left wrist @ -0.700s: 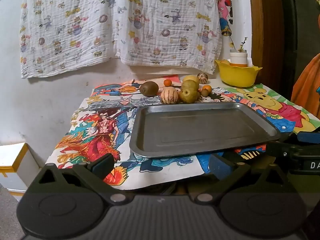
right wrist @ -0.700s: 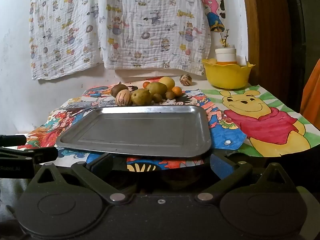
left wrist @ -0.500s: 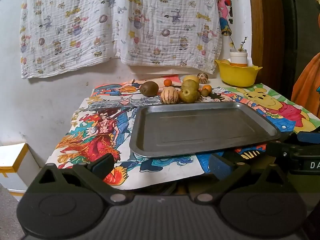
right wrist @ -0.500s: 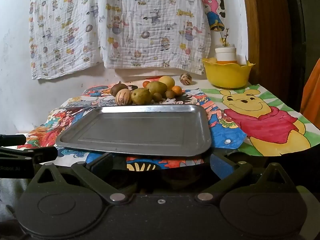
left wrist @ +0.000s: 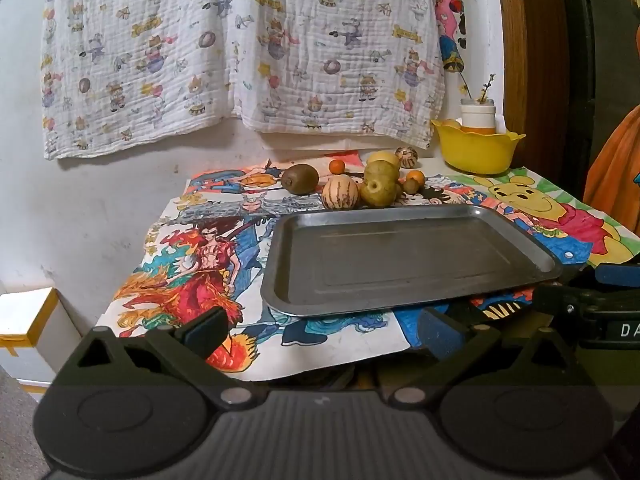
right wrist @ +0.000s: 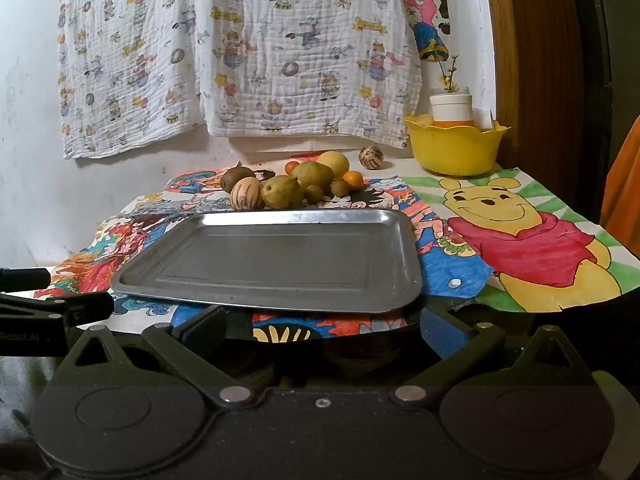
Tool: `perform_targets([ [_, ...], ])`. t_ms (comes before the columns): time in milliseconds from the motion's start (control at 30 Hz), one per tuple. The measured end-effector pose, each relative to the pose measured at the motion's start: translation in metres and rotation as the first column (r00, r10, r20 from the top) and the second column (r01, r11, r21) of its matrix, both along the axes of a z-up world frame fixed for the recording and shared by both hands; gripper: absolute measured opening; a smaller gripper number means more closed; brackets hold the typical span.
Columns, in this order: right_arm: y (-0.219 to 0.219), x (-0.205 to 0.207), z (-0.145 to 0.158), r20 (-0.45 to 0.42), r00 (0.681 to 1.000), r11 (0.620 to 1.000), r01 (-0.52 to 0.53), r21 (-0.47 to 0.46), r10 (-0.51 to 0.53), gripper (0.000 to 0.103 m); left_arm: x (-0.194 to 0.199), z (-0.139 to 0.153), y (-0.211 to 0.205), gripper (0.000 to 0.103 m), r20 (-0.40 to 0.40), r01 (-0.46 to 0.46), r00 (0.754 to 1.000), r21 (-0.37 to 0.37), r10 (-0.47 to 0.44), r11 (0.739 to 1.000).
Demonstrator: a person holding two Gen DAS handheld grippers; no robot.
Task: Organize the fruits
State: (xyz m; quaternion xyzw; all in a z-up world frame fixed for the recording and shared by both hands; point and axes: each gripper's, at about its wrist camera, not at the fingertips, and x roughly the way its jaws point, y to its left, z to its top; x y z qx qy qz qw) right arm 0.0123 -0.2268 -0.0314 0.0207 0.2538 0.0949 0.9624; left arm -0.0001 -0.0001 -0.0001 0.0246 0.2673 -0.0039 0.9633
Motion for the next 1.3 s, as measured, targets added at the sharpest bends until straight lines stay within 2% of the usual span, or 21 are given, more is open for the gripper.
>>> perform_targets([
  [1300, 0.0004, -0.0005, 0.0004, 0.002, 1.000, 1.000, -0.001, 0.002, 0.001, 0.103, -0.0012, 0.0031, 0.0060, 0.103, -0.002, -0.002, 1.000, -0.005, 0.002, 1.000],
])
